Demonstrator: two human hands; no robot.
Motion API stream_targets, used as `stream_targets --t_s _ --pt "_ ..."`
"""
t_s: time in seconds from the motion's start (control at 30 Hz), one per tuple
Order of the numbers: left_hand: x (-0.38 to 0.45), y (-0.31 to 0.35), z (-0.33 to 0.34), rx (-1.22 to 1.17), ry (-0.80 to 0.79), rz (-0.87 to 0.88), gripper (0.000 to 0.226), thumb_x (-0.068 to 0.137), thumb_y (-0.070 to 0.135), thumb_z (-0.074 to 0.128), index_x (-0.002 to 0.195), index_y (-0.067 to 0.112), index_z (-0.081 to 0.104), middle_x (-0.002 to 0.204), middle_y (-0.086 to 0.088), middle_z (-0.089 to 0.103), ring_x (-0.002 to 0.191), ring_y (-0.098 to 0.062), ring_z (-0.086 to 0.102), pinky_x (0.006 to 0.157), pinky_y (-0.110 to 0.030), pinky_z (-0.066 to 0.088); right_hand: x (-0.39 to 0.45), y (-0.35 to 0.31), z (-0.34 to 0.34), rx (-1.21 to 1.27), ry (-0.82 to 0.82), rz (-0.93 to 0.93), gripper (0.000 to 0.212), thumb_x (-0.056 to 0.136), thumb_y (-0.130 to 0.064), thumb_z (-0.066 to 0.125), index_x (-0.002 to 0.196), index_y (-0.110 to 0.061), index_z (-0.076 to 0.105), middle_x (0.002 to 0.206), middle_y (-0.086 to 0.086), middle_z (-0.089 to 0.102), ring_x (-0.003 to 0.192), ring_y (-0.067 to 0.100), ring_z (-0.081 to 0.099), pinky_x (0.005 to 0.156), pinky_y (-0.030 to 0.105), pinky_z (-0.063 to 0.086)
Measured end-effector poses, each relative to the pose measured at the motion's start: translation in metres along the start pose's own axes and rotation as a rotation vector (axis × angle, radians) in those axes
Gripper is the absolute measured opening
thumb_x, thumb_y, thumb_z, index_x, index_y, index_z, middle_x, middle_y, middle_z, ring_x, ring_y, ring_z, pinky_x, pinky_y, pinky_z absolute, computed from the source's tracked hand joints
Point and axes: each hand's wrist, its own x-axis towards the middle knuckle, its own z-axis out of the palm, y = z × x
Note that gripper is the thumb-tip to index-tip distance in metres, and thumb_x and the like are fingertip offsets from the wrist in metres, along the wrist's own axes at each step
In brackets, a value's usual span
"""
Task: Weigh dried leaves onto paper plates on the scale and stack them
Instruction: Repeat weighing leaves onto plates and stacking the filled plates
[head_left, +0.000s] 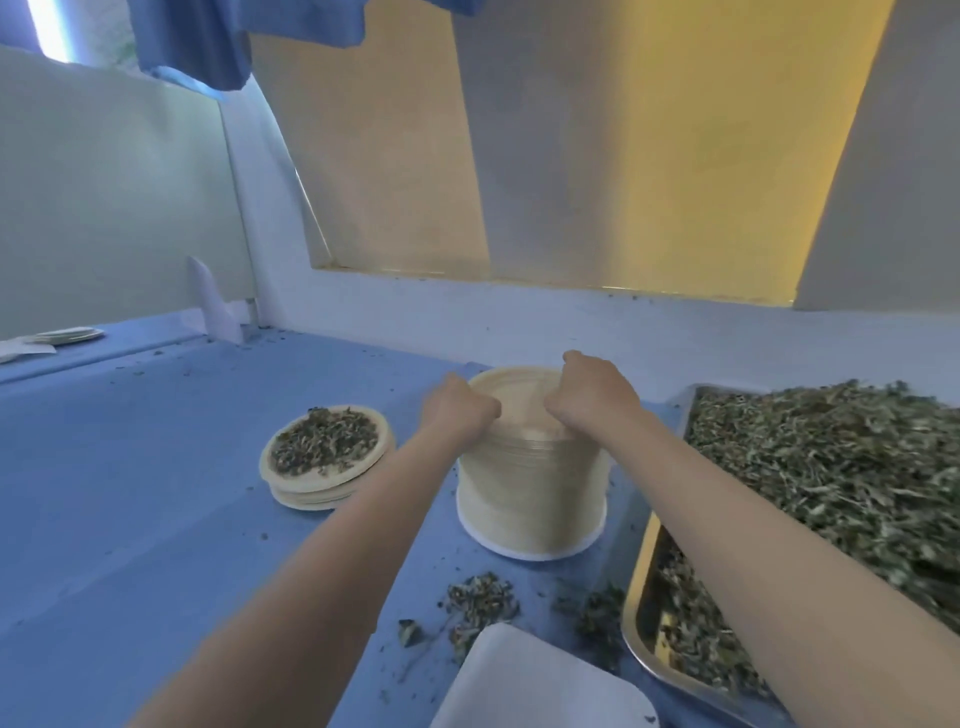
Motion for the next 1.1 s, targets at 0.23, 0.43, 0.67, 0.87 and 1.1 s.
stream_targets --t_s 0.23,0.43,0.67,0.87,1.1 --pt "-0.001 0.009 -0.007 0.225 0.014 0.032 0.007 0.088 0.009 0.046 0.082 0.008 0.043 0.084 -0.005 0.043 0.073 -0.018 0.044 0.060 -0.031 0.036 0.003 0.033 -0.009 0.052 -0.040 0.025 0.027 0.084 0.001 0.045 0.065 -0.012 0.031 0.069 0.003 0.036 0.056 0.016 0.032 0.048 0.027 0.024" --pt "-0.005 0.035 -0.022 0.177 0.058 0.104 0.026 0.090 0.003 0.037 0.068 0.014 0.027 0.073 -0.001 0.032 0.061 -0.012 0.028 0.052 -0.024 0.023 0.004 0.019 -0.034 -0.067 0.023 -0.052 0.035 0.081 0.009 0.043 0.059 -0.013 0.027 0.061 0.002 0.027 0.050 0.016 0.024 0.045 0.026 0.019" --pt "-0.044 0.042 -0.037 0.063 0.125 0.160 0.032 0.085 -0.003 0.035 0.066 0.016 0.019 0.069 0.000 0.022 0.058 -0.014 0.018 0.051 -0.024 0.015 -0.022 0.023 -0.051 0.070 0.041 -0.051 0.022 0.085 0.002 0.044 0.104 0.004 0.056 0.101 0.017 0.057 0.076 0.028 0.054 0.061 0.035 0.046" --pt "-0.113 0.019 -0.038 -0.115 0.304 0.179 0.030 0.080 -0.007 0.029 0.065 0.016 0.016 0.069 0.000 0.019 0.059 -0.015 0.014 0.051 -0.028 0.012 -0.072 0.040 -0.042 0.092 0.079 -0.120 0.050 0.089 -0.001 0.050 0.139 -0.006 0.043 0.131 0.013 0.055 0.098 0.027 0.059 0.077 0.033 0.053" --pt "-0.180 -0.020 -0.040 -0.123 0.355 0.087 0.029 0.082 -0.007 0.029 0.064 0.014 0.018 0.068 -0.001 0.021 0.057 -0.016 0.015 0.050 -0.027 0.014 -0.148 0.049 -0.024 0.600 0.110 -0.032 0.031 0.095 -0.012 0.041 0.118 -0.010 0.062 0.095 0.014 0.070 0.081 0.025 0.069 0.078 0.039 0.058"
